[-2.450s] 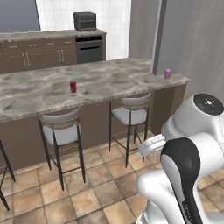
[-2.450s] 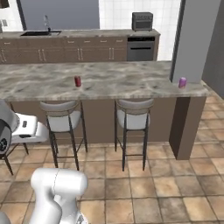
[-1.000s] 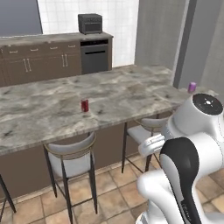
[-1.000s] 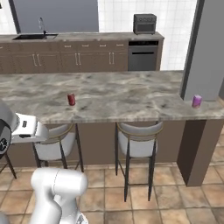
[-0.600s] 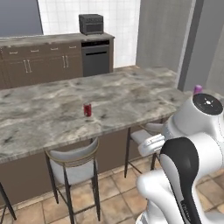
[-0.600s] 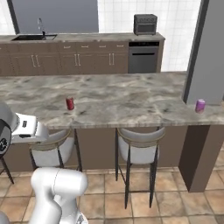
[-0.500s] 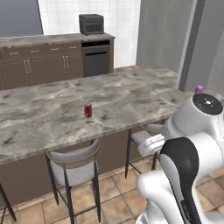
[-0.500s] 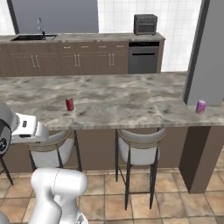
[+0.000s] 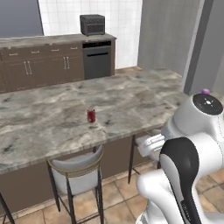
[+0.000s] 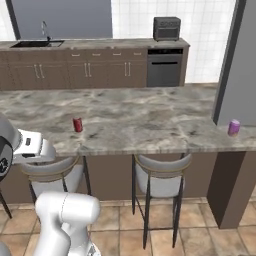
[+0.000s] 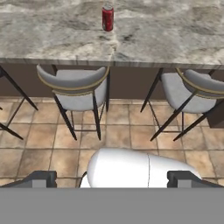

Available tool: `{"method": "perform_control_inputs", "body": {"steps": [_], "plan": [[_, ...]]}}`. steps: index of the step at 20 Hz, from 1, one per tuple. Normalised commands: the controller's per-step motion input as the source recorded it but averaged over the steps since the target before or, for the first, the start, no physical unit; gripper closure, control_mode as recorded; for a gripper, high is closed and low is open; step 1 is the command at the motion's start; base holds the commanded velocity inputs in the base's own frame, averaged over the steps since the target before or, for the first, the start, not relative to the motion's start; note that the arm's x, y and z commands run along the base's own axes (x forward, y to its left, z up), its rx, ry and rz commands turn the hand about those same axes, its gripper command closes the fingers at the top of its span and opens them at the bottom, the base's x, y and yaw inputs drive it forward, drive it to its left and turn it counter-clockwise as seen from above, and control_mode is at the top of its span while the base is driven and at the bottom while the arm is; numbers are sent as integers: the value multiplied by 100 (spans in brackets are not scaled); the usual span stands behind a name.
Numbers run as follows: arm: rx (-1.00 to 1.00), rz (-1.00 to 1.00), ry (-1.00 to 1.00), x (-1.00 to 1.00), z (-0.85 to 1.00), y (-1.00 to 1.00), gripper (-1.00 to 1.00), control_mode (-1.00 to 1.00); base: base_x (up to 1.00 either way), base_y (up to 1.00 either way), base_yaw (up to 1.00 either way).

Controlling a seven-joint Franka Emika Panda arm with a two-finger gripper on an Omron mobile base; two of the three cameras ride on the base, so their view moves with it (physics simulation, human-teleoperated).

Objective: Four empty soda cans are scattered around the kitchen. Gather all the cans and cluster them next to the stove for recycling.

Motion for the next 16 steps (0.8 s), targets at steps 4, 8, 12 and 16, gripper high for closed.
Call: {"method": "perform_control_inputs", "body": {"steps": [4,8,12,16], "plan": [[0,0,0,0,0,0,-100,100,36,0,0],[0,0,0,0,0,0,-100,100,36,0,0],[0,0,0,0,0,0,-100,100,32,0,0],[0,0,0,0,0,0,-100,100,32,0,0]]}}
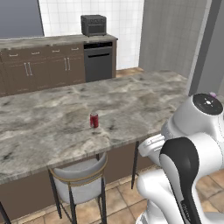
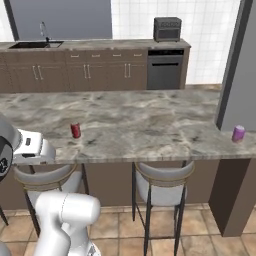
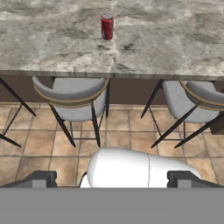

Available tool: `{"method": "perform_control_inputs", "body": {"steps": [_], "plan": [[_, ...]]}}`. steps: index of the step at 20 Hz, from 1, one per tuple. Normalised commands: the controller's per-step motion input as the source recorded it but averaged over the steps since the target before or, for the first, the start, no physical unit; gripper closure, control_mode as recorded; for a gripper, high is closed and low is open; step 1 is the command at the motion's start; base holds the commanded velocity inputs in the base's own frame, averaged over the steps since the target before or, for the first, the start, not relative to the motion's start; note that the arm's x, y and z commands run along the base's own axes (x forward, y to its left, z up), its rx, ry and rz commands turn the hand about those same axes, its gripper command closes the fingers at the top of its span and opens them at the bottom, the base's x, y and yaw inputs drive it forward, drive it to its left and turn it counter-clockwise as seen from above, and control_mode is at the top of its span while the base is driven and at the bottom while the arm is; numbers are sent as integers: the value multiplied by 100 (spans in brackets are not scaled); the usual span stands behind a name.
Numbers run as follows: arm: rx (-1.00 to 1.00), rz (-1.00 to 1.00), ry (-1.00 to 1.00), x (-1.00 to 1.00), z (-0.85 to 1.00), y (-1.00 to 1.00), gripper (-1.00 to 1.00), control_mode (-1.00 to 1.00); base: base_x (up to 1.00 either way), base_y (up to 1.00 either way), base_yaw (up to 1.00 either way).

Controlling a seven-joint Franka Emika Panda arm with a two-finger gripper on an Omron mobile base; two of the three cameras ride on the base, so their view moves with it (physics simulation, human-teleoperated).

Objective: Four empty soda cans are scattered around the kitchen. Gather all the cans and cluster them next to the stove for recycling.

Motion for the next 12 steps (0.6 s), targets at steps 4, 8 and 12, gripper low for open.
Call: {"method": "perform_control_inputs", "body": {"steps": [4,8,12], "plan": [[0,0,0,0,0,0,-100,100,35,0,0],[0,0,0,0,0,0,-100,100,37,0,0],[0,0,0,0,0,0,-100,100,50,0,0]]}}
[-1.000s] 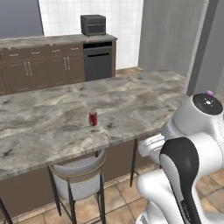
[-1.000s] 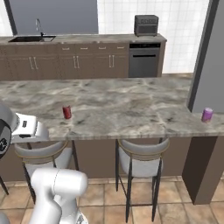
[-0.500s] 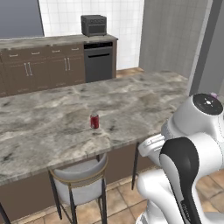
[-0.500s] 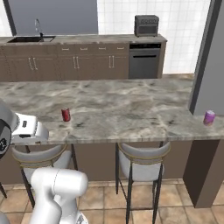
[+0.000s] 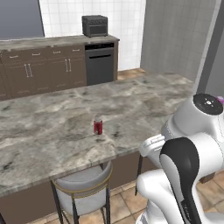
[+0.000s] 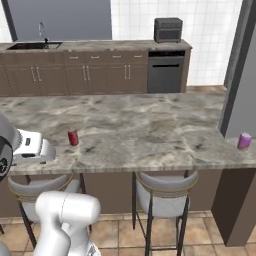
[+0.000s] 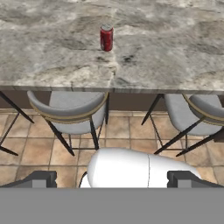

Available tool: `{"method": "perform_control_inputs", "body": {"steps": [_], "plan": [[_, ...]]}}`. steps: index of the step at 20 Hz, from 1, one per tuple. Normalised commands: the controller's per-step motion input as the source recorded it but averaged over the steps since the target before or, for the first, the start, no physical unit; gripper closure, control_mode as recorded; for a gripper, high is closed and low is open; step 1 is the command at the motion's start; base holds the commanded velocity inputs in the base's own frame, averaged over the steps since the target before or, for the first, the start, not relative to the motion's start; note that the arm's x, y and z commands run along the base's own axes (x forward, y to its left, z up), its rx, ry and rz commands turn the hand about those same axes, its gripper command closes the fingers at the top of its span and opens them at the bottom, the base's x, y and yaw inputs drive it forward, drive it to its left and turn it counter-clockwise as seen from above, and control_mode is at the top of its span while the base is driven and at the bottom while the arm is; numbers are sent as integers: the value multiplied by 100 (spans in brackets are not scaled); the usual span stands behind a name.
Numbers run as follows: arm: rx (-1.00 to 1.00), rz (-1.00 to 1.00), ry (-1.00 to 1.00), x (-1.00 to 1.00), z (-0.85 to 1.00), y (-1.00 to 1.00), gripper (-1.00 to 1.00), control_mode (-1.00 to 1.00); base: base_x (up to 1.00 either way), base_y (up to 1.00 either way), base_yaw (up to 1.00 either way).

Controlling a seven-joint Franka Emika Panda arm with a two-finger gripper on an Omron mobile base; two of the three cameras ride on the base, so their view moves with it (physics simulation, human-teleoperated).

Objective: Four empty soda cans are scattered around the kitchen. Gather all the cans and cluster them next to the stove for recycling.

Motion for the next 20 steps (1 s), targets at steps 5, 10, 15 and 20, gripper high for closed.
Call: {"method": "perform_control_inputs", "body": {"steps": [5,10,15,20], "plan": [[0,0,0,0,0,0,-100,100,49,0,0],[0,0,0,0,0,0,-100,100,44,0,0],[0,0,0,0,0,0,-100,100,36,0,0],[0,0,2,8,0,0,-100,-100,32,0,0]]}}
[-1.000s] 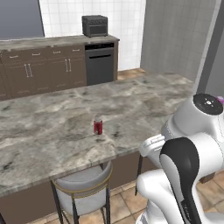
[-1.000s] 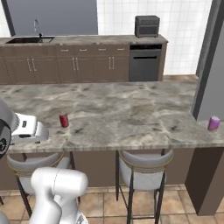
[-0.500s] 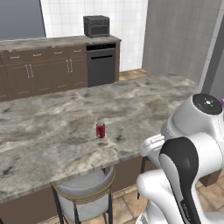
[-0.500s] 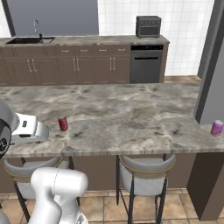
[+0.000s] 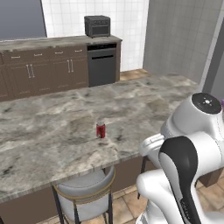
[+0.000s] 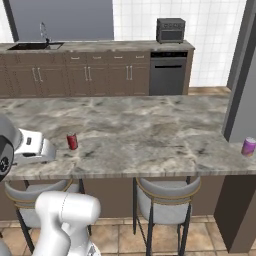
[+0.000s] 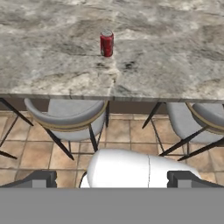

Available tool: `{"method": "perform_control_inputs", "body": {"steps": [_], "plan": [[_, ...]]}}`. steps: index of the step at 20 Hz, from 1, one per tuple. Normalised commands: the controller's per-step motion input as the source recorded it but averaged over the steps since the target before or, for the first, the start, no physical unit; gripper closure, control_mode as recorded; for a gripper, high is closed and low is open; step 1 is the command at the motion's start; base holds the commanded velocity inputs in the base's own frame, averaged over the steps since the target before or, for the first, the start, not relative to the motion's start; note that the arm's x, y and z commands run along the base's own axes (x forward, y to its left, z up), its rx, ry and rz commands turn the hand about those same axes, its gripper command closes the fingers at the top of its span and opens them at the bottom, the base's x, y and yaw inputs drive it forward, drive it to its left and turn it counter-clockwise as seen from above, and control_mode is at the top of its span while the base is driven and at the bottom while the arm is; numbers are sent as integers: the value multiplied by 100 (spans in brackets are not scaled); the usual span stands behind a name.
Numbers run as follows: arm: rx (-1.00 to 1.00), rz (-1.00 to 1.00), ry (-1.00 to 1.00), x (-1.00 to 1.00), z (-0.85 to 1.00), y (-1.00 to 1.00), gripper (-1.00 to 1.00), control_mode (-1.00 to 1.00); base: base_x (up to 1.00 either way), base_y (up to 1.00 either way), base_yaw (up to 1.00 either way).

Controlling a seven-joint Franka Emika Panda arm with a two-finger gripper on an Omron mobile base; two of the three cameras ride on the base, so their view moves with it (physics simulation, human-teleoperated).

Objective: Four empty soda cans are scattered around the kitchen. Gather all the cans and cluster them next to the stove for recycling.

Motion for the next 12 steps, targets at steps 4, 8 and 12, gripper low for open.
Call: {"method": "perform_control_inputs", "body": {"steps": [4,8,12], "plan": [[0,0,9,38,0,0,-100,-100,0,0,0],[0,0,9,33,0,0,-100,-100,0,0,0],[0,0,1,17,-1,0,-100,-100,0,0,0]]}}
